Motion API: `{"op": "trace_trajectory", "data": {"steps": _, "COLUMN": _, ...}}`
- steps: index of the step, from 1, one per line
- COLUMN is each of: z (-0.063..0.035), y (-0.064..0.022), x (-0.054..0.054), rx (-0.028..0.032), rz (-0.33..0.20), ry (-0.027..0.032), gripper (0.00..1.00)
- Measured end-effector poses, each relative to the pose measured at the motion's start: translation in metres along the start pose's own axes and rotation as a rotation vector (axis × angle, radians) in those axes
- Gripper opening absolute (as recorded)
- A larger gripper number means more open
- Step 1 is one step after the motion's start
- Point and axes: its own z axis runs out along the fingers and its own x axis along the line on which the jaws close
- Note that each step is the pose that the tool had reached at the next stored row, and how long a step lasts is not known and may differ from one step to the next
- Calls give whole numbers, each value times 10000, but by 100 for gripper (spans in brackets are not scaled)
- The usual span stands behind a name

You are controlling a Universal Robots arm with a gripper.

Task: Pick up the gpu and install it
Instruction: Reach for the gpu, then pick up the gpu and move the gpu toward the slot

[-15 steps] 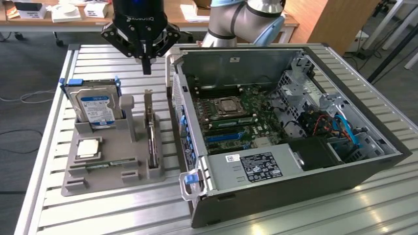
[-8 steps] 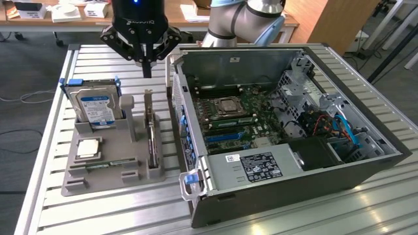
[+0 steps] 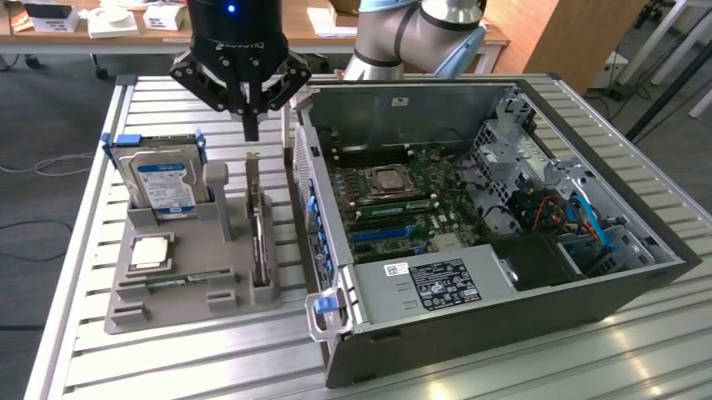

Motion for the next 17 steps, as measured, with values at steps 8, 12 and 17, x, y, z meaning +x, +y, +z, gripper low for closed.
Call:
{"op": "trace_trajectory", "data": {"steps": 8, "z": -6, "y": -132, "x": 2, "rx": 0, "rz": 0, "ry": 0, "gripper": 11}}
{"op": "trace_trajectory", "data": {"steps": 12, "z": -8, "y": -170, "x": 5, "rx": 1, "rz": 0, "ry": 0, "gripper": 11}}
{"op": "trace_trajectory", "data": {"steps": 17, "z": -9, "y": -182, "x": 4, "rx": 1, "rz": 0, "ry": 0, "gripper": 11}}
